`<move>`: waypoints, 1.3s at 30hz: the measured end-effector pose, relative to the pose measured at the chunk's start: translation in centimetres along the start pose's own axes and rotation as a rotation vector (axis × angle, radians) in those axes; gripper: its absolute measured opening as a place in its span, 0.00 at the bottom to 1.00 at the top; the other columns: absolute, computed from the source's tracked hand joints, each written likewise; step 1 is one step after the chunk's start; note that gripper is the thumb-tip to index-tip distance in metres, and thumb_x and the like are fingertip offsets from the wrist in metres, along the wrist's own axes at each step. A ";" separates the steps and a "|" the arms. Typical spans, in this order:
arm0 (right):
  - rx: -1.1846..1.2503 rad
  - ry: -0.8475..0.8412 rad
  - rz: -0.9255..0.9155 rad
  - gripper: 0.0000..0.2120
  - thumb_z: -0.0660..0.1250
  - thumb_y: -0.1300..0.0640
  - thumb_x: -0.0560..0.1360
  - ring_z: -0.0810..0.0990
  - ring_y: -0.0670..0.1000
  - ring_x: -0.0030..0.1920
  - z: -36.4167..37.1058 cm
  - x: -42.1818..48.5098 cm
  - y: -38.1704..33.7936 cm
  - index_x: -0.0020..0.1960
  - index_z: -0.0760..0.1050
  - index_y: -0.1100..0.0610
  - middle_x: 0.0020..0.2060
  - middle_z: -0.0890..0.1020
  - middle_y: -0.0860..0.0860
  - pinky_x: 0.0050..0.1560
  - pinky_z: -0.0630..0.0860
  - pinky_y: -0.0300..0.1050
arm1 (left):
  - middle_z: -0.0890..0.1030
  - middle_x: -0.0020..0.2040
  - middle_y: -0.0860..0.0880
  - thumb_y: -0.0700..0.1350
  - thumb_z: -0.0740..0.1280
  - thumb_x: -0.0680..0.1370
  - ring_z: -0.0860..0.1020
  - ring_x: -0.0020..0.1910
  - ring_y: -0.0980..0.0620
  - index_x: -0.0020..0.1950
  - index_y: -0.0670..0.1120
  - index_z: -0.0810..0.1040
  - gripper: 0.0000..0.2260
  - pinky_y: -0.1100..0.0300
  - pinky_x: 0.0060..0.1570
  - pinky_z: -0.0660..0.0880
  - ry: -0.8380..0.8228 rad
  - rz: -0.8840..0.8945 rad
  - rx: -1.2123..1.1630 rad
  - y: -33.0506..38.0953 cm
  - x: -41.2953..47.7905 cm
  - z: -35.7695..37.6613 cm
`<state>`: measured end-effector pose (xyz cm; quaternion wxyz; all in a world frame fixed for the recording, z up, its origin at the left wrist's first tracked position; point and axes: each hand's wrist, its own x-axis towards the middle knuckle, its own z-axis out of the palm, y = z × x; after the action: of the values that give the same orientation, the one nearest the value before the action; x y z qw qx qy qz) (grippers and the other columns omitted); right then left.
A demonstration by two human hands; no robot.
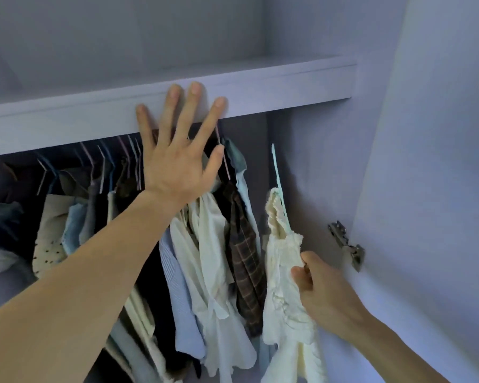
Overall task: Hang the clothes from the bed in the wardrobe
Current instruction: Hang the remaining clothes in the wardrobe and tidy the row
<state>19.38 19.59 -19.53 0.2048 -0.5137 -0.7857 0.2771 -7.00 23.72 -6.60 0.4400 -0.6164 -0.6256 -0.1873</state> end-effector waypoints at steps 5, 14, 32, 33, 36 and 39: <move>0.049 0.063 -0.030 0.12 0.56 0.51 0.84 0.67 0.44 0.29 1.2 5.7 -0.3 0.41 0.61 0.49 0.31 0.70 0.45 0.29 0.64 0.38 | 0.56 0.81 0.43 0.56 0.50 0.83 0.52 0.80 0.42 0.82 0.54 0.53 0.26 0.38 0.75 0.47 0.183 0.001 0.047 0.1 2.4 1.0; 0.231 0.185 -0.149 0.08 0.57 0.53 0.84 0.71 0.41 0.28 4.3 11.6 0.1 0.46 0.67 0.52 0.31 0.70 0.45 0.31 0.68 0.36 | 0.57 0.81 0.45 0.58 0.53 0.83 0.53 0.80 0.45 0.81 0.56 0.55 0.26 0.37 0.75 0.47 0.361 -0.086 0.091 0.5 3.1 4.0; 0.147 0.309 -0.293 0.12 0.54 0.52 0.83 0.74 0.55 0.36 0.8 20.6 -3.2 0.40 0.62 0.50 0.35 0.74 0.49 0.34 0.65 0.48 | 0.57 0.80 0.41 0.45 0.65 0.72 0.53 0.80 0.41 0.81 0.55 0.55 0.39 0.35 0.74 0.48 0.431 -0.131 0.186 1.5 3.3 5.3; 0.141 0.286 -0.267 0.11 0.54 0.53 0.82 0.75 0.57 0.38 0.8 21.4 -3.8 0.41 0.63 0.51 0.37 0.76 0.51 0.35 0.68 0.49 | 0.57 0.80 0.41 0.44 0.66 0.70 0.53 0.79 0.41 0.81 0.55 0.55 0.41 0.35 0.74 0.48 0.431 -0.133 0.196 1.5 3.3 5.4; 0.023 0.141 -0.176 0.06 0.54 0.52 0.81 0.78 0.63 0.47 1.5 22.9 -4.0 0.48 0.66 0.53 0.48 0.80 0.58 0.45 0.76 0.51 | 0.57 0.80 0.42 0.42 0.66 0.66 0.53 0.80 0.41 0.81 0.56 0.55 0.44 0.36 0.75 0.49 0.424 -0.142 0.207 1.7 3.4 5.2; 0.025 0.080 -0.102 0.10 0.53 0.51 0.81 0.79 0.63 0.48 2.7 22.9 -3.2 0.55 0.68 0.55 0.50 0.81 0.59 0.49 0.77 0.52 | 0.57 0.80 0.42 0.39 0.66 0.65 0.52 0.80 0.42 0.81 0.56 0.55 0.46 0.36 0.75 0.47 0.407 -0.143 0.185 1.8 3.4 5.1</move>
<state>6.69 39.04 -18.68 0.2565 -0.4809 -0.7985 0.2554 -6.47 30.06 -7.28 0.5973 -0.4772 -0.5805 -0.2801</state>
